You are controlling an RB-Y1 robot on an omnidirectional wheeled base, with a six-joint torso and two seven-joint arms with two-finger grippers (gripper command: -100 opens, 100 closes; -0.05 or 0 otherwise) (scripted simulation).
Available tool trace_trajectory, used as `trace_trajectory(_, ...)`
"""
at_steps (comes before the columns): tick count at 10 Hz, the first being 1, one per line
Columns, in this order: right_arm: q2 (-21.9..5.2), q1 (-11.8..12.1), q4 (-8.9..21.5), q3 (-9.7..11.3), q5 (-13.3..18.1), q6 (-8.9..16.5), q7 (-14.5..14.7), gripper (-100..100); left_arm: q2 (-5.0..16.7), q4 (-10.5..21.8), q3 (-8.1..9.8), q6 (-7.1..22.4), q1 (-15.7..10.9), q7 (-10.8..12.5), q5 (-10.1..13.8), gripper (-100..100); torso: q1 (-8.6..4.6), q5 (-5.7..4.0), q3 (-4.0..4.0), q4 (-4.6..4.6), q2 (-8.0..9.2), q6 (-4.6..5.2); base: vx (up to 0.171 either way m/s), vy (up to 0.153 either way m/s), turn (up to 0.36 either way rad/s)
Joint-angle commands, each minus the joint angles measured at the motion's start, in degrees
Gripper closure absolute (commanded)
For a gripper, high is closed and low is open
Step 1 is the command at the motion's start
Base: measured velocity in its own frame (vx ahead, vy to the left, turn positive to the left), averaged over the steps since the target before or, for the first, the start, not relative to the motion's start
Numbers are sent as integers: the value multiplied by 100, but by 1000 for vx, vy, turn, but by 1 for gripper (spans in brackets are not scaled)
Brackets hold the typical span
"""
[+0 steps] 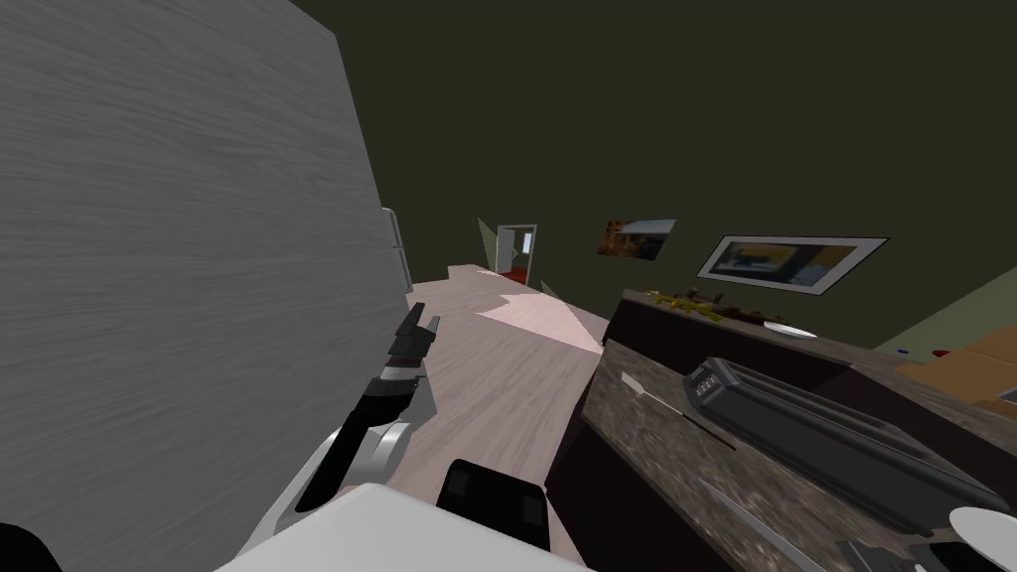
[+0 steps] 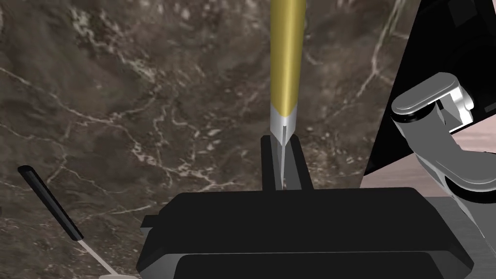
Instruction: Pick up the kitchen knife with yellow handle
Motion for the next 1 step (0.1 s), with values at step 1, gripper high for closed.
trace_trajectory(1, 0, 0, 0, 0, 0, 0, 0, 0, 0, 0, 0, 0, 0, 0, 0, 0, 0, 0, 0, 0, 0, 0, 0, 0, 0)
